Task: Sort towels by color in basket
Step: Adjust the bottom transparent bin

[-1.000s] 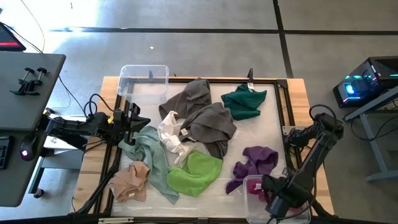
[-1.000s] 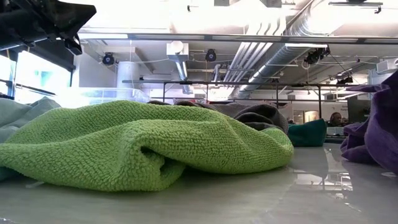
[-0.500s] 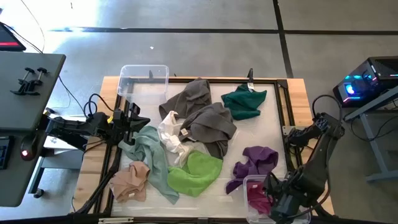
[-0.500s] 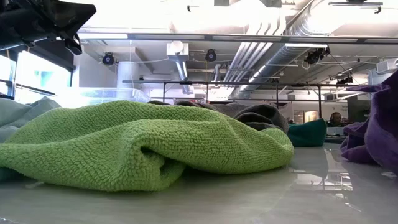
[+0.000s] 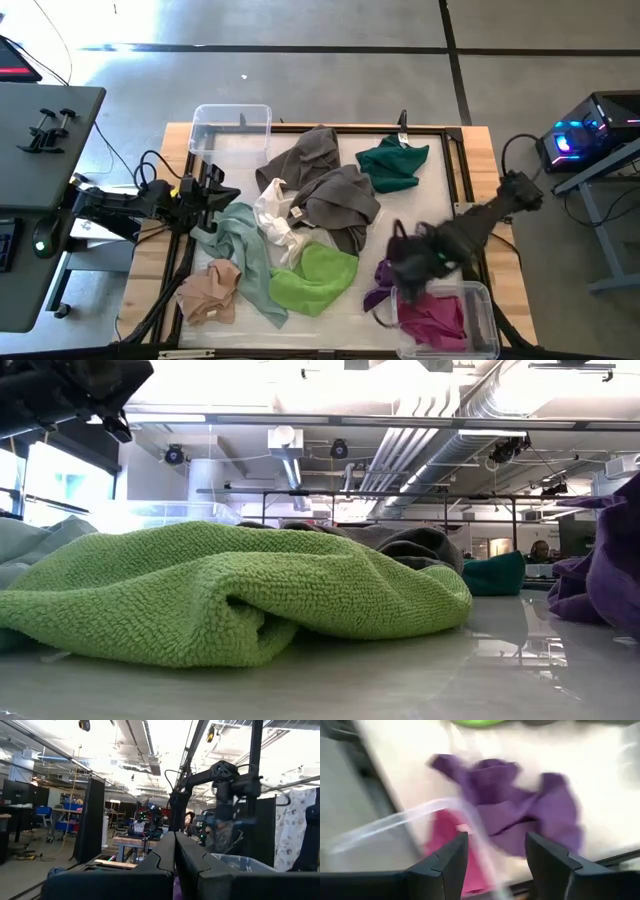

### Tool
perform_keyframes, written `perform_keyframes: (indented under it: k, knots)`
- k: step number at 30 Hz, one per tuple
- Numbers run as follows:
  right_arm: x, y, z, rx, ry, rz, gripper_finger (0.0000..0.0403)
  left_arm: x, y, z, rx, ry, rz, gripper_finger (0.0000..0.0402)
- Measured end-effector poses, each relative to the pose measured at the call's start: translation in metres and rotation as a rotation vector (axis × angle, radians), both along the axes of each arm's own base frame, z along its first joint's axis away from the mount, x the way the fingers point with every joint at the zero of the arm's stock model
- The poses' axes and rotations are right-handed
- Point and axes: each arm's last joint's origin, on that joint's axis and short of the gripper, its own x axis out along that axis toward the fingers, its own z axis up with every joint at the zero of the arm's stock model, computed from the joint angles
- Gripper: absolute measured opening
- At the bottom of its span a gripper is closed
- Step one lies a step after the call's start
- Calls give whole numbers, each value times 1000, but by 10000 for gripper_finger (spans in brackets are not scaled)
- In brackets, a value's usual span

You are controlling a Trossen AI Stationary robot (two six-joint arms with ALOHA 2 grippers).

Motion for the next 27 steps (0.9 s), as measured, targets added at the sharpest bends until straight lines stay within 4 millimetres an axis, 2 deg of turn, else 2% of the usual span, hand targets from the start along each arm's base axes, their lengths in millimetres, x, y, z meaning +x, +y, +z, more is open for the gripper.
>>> perform_keyframes:
  k: [7,14,17,20,23,27]
  knots:
    - [31,-60,-34,-3,86,20,218,2,0,-2,-7,24,6,0]
    - [38,-91,-63,50,159,-60,271,3,0,-3,-18,33,2,0]
    - [34,-93,-80,65,214,-53,276,4,0,-3,-25,40,-1,0]
    - [27,-83,-96,45,207,-4,277,5,0,-5,-28,53,-4,0]
    - [18,-72,-103,59,148,-3,277,6,0,-5,-29,62,-5,0]
    - [-6,-69,-106,18,137,-104,277,7,0,-6,-29,76,-2,0]
